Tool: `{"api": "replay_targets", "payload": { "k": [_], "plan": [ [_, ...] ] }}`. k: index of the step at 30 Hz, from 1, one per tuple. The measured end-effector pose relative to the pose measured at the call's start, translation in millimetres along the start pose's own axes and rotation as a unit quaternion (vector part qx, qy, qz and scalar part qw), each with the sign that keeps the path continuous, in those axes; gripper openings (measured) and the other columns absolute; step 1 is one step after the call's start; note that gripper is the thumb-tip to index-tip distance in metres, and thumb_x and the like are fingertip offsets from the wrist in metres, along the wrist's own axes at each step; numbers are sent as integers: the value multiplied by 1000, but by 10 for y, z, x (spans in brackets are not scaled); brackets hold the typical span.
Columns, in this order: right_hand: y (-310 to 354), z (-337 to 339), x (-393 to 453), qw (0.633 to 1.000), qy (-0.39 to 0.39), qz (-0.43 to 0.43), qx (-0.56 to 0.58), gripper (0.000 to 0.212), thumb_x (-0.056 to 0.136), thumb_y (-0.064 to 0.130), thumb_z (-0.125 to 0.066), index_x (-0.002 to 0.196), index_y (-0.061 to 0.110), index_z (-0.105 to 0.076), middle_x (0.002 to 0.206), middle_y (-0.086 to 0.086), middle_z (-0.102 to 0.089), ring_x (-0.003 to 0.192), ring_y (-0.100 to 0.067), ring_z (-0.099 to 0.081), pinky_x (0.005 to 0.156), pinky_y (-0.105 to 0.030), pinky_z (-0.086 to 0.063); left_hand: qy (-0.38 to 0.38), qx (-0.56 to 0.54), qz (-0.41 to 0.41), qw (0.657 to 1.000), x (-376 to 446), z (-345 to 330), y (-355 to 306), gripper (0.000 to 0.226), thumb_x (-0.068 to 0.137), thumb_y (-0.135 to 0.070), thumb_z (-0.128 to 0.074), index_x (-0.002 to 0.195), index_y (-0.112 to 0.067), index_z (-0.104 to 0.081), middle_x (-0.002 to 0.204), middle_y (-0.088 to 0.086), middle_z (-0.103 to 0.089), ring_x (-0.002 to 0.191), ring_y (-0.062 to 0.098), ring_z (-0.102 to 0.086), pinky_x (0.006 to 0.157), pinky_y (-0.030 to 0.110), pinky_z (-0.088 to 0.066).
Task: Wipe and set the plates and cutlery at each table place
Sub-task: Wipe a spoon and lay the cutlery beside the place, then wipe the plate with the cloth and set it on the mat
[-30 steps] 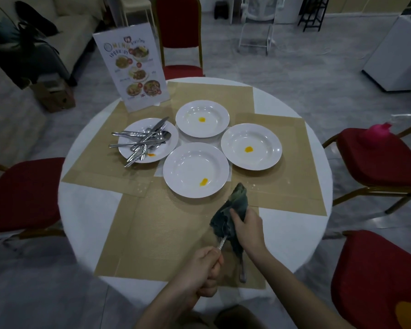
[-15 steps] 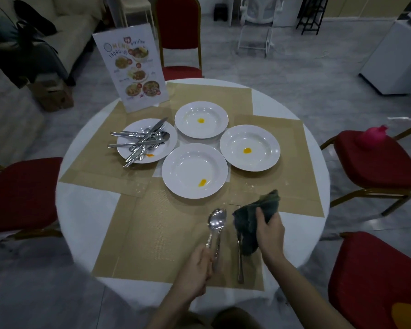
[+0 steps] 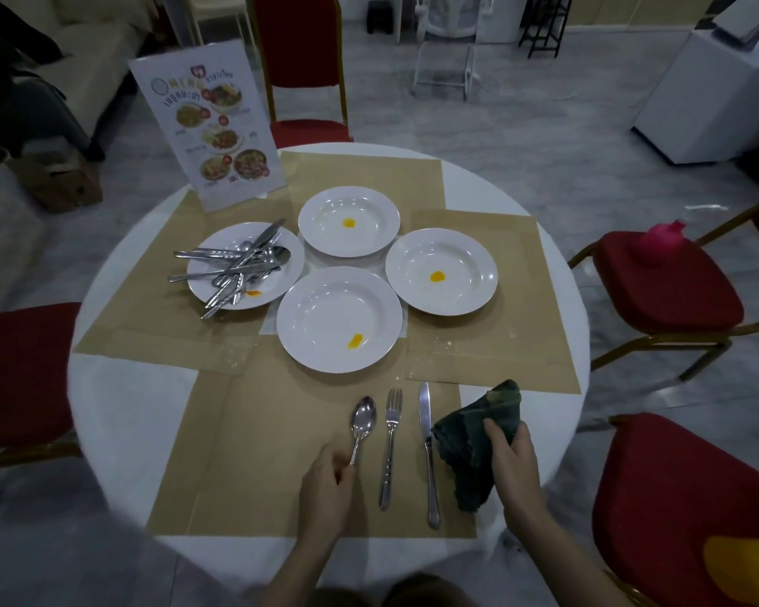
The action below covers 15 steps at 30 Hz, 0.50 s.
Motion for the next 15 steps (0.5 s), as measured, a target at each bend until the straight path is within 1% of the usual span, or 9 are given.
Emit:
{"api": "replay_targets", "payload": {
  "k": [4,8,12,15],
  "plan": [
    [-44,-6,-6,1000,8,1,1,13,100,24,-49,112,20,-46,102,4,-55,100,-16,-53,85,-35,-46,-9,51,-36,998,9,7,-54,16,84,-11,-65,74,-20,-56,79,-4,-58,72,10,-56,62,23,-42],
    [-40,-81,-8,1000,25,6,-7,13,100,24,-49,112,20,-47,101,7,-55,96,-12,-53,83,-32,-44,5,75,-47,996,81,23,-125,24,82,-13,-69,68,-22,-52,69,-5,-60,64,7,-55,54,16,-37],
    [11,-184,36,999,33,10,3,15,99,26,-51,113,20,-54,107,3,-61,102,-13,-57,88,-37,-50,19,81,-52,995,129,16,-157,25,84,-18,-68,67,-23,-51,66,-5,-60,61,4,-54,52,14,-34],
    [106,-271,85,999,52,15,-4,17,99,28,-52,112,19,-57,107,0,-64,102,-15,-60,87,-38,-53,22,63,-55,996,125,42,-172,26,88,-23,-64,65,-25,-52,64,-5,-60,60,4,-55,52,14,-36]
  ]
}}
Point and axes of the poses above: each hand's wrist, its own x-axis towards the middle knuckle, its own z-axis out of the back of the hand, y = z × x, the point moved 1 cm from there along x, towards the middle knuckle
